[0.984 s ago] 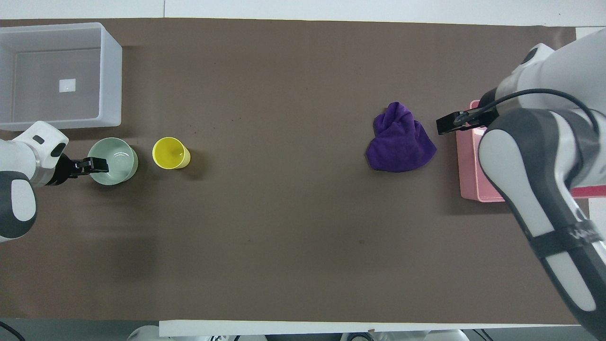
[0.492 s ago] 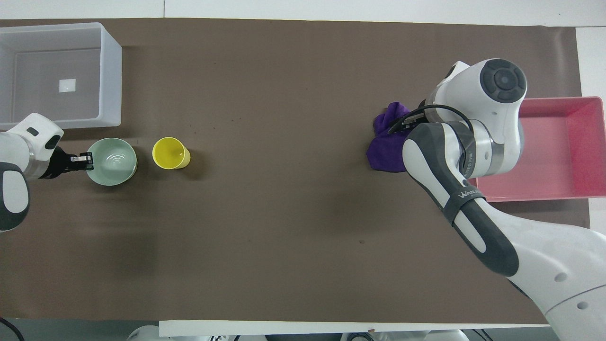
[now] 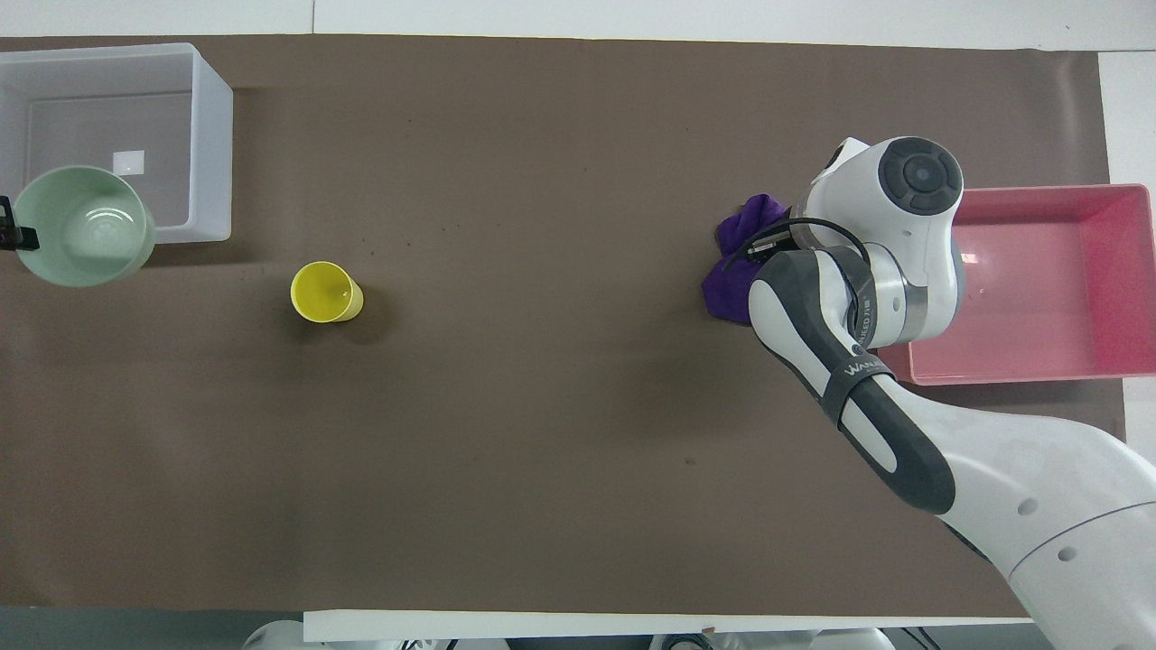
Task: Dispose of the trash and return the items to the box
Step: 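Lift the bowl into the clear box while the right gripper grasps the cloth, then carry the purple cloth into the pink tray with the right gripper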
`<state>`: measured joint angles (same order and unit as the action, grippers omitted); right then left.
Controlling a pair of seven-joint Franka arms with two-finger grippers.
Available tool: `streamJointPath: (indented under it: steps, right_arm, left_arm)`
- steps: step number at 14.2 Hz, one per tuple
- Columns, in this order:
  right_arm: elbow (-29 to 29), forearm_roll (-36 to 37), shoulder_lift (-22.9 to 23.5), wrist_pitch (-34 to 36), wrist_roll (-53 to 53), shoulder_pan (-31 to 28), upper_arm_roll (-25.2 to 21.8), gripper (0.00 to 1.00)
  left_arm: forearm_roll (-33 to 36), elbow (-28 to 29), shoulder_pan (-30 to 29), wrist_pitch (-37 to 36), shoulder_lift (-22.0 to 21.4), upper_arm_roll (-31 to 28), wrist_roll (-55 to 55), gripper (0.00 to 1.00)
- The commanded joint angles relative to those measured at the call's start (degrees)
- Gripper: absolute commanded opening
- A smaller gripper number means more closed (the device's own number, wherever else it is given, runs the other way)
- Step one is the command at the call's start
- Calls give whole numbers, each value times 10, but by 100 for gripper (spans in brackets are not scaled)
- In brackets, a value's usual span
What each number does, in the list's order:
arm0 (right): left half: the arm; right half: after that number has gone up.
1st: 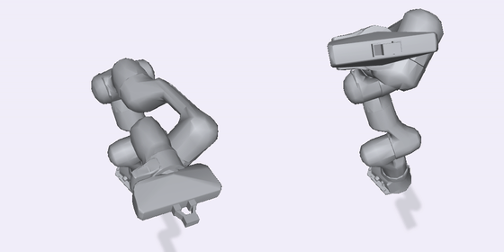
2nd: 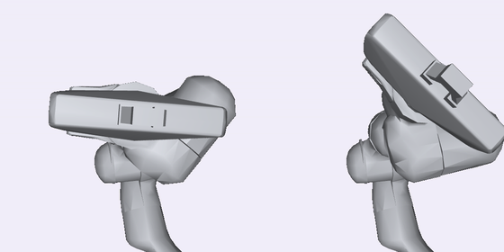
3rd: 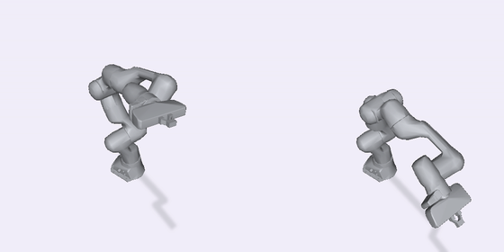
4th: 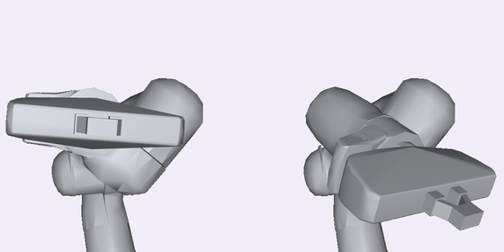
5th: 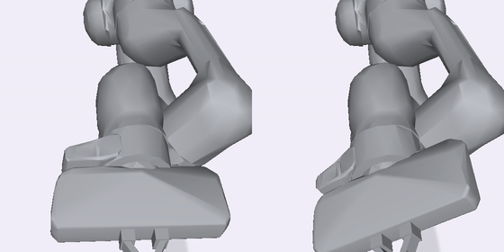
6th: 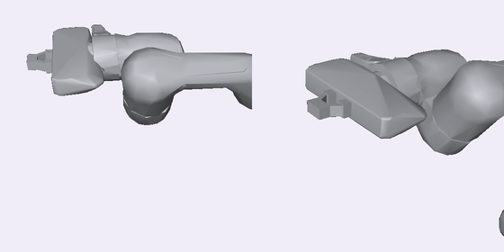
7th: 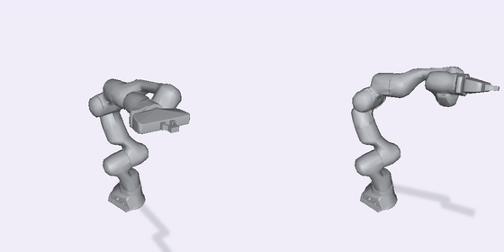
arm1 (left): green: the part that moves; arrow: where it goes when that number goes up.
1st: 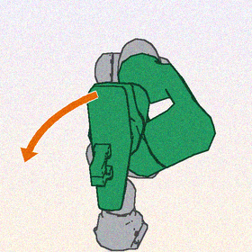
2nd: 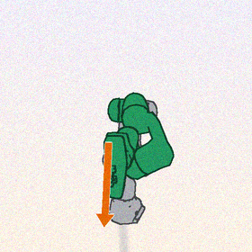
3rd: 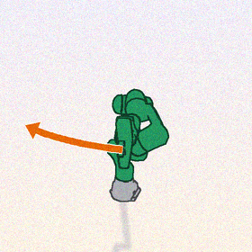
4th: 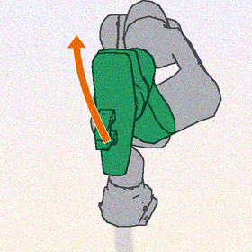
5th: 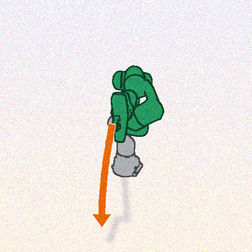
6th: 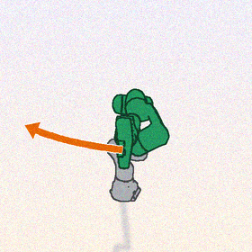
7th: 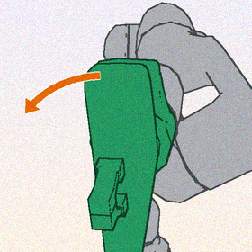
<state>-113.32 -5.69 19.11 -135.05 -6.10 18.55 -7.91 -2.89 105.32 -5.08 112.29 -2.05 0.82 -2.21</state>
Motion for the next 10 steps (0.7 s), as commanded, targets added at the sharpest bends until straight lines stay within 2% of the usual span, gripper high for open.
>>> streamJointPath:
  steps: [1, 2, 3, 5, 6, 7, 8, 9, 10]
  right_arm:
    - [-1, -10, -21, 7, 3, -4, 3, 0]
    - [3, -10, -36, 25, 3, -10, 3, 0]
    - [4, -10, -50, 31, 2, -11, 3, 0]
    - [17, -10, -80, 63, 4, -11, 2, 0]
    - [40, -9, -93, 109, 4, -12, -3, 0]
    - [60, -9, -104, 151, 3, -20, -4, 0]
    - [77, -8, -119, 188, 2, -38, -4, 0]
    - [86, -8, -136, 216, 0, -49, -4, 0]
    - [93, -2, -153, 239, 0, -59, -4, 0]
  left_arm:
    - [-9, -118, -19, 90, 175, -6, -7, 0]
    - [-9, -165, -26, 107, 230, -9, -7, 0]
    - [-9, -192, -28, 124, 264, -12, -7, 0]
    - [-5, -195, -27, 185, 297, -12, -10, 0]
    - [3, -169, -20, 221, 303, -17, -22, 1]
    - [20, -147, -19, 252, 301, -19, -20, 22]
    - [31, -140, -18, 253, 297, -19, -21, 77]
    - [38, -144, -15, 233, 292, -20, -24, 96]
    - [38, -158, -15, 195, 278, -20, -26, 99]
